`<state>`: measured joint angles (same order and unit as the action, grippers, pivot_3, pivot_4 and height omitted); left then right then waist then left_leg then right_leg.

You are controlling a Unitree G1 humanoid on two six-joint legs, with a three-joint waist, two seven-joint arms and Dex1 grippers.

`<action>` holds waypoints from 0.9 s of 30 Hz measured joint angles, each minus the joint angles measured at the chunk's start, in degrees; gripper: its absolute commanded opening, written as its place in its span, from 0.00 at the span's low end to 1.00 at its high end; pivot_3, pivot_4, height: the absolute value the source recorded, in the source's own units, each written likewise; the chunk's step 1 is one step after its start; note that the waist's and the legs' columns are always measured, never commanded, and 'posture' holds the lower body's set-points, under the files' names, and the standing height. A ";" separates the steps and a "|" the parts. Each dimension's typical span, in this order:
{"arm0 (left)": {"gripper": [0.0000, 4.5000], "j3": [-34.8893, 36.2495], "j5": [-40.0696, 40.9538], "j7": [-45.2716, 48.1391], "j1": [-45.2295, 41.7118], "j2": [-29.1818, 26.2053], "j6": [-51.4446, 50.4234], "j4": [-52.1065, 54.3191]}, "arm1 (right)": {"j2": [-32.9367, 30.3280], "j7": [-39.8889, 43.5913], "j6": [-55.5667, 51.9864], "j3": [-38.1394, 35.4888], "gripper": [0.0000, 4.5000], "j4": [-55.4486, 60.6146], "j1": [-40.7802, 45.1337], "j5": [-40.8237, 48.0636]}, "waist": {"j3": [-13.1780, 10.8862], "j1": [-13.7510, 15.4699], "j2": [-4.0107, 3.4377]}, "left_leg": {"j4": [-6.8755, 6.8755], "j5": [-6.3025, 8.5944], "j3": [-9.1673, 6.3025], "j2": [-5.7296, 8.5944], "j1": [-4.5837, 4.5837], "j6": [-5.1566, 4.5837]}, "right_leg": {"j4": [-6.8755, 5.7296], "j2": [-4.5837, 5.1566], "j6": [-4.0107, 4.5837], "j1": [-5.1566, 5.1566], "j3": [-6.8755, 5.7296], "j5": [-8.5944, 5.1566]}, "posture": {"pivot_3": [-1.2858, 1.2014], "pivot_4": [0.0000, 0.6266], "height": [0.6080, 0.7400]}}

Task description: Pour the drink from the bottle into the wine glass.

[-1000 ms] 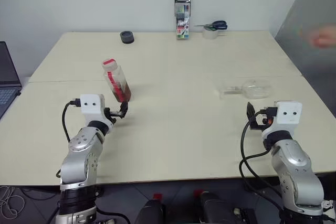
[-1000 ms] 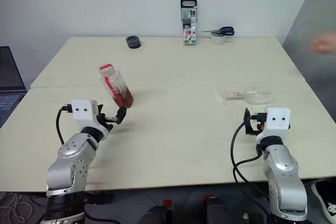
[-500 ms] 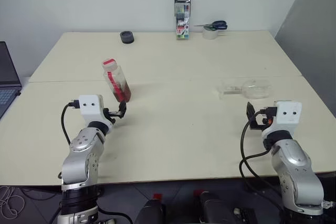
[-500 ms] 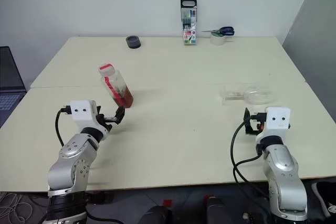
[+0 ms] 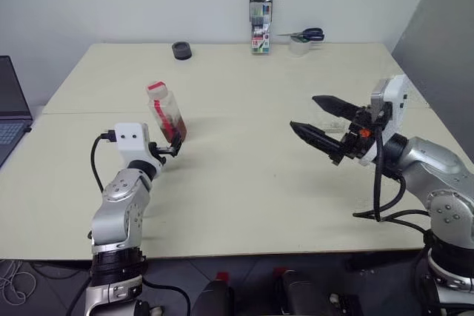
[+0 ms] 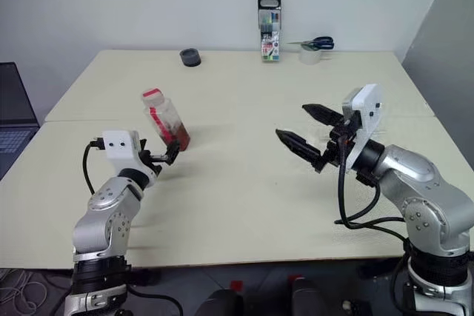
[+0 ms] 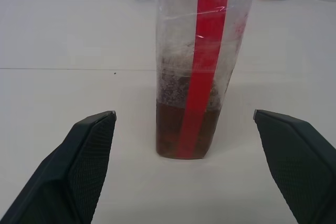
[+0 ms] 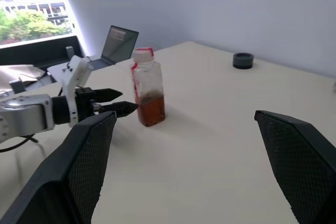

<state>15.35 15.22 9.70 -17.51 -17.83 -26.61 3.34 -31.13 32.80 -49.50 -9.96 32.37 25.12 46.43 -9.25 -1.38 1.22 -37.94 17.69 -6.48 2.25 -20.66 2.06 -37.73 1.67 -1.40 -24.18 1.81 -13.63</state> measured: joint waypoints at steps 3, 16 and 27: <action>0.99 -0.38 -0.13 0.56 -1.16 0.00 0.99 -0.82 | 0.00 -0.30 -0.19 1.00 1.00 0.20 0.10 0.76 | 0.00 0.07 0.00 | 0.00 0.00 -0.02 0.02 0.00 0.00 | 0.00 0.02 -0.01 0.00 -0.02 0.00 | 0.52 0.24 1.00; 0.99 -1.14 -1.08 2.10 -8.05 -0.91 6.04 -9.79 | 0.36 -2.10 1.68 3.25 1.00 0.38 0.12 -0.16 | 0.00 0.08 0.00 | -0.01 -0.11 -0.03 0.03 -0.02 0.20 | 0.00 0.03 -0.03 -0.02 -0.03 0.02 | 0.52 0.24 1.00; 0.99 -1.46 -2.35 4.88 -15.98 -2.75 12.75 -21.96 | 1.14 -4.76 1.94 3.34 1.00 1.30 -1.56 -0.06 | 0.00 0.07 0.00 | -0.02 -0.12 -0.03 0.06 -0.05 0.21 | 0.00 0.05 -0.04 -0.04 -0.05 0.02 | 0.52 0.24 1.00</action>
<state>13.89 12.87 14.59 -33.49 -20.59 -13.86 -18.62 -29.99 28.05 -47.56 -6.62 33.67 23.55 46.37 -9.25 -1.31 1.23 -37.96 17.58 -6.51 2.32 -20.71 2.27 -37.73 1.73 -1.44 -24.22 1.77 -13.61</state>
